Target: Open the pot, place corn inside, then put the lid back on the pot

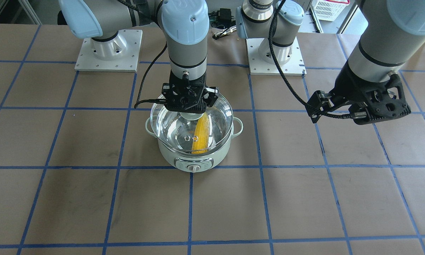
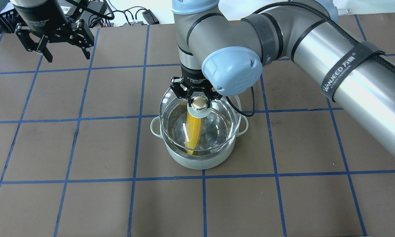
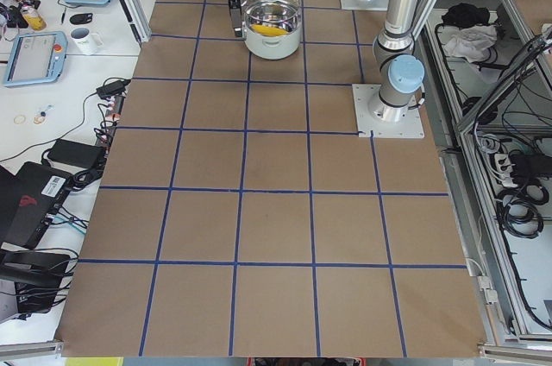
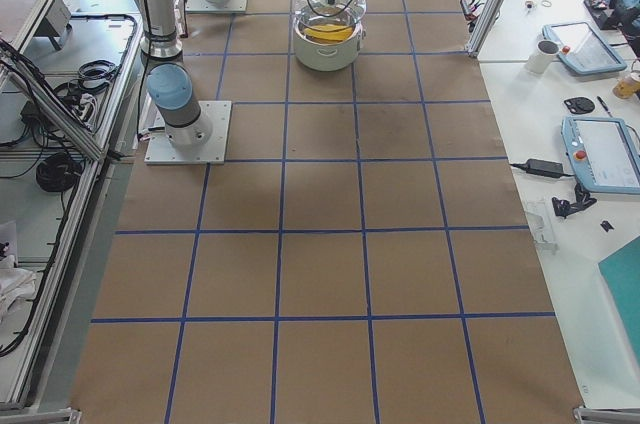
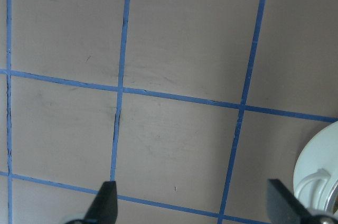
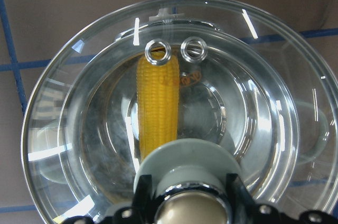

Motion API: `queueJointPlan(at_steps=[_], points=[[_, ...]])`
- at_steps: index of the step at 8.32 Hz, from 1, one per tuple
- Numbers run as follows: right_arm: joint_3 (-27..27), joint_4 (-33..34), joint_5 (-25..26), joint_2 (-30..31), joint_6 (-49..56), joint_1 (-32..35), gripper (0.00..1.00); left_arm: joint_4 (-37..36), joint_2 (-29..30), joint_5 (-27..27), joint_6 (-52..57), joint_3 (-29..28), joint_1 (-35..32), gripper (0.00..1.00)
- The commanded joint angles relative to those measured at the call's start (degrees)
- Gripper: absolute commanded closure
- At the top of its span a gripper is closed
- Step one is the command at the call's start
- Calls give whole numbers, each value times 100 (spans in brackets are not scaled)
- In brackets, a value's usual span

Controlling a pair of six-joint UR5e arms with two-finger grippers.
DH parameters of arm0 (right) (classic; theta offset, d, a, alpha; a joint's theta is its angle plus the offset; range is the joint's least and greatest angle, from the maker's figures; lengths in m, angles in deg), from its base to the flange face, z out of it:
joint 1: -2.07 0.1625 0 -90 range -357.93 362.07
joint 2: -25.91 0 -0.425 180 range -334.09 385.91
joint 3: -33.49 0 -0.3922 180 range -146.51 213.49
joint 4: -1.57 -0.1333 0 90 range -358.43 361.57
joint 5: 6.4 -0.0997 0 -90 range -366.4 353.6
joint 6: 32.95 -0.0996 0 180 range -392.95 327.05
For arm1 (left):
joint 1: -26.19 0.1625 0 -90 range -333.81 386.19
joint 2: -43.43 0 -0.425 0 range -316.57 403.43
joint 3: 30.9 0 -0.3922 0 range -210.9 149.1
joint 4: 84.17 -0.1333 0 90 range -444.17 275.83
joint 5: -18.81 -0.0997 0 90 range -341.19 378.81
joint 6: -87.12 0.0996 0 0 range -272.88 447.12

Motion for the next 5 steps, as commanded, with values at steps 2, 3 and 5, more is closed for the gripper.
queueJointPlan(at_steps=[2, 3, 5], points=[[-46, 33, -153, -344, -28, 32, 84, 5, -194, 21, 7, 39, 5, 0], [6, 41, -145, -362, -19, 32, 84, 5, -185, 13, 7, 48, -4, 0], [24, 41, -144, -388, -28, 32, 84, 5, -203, 48, -1, 13, -21, 0]])
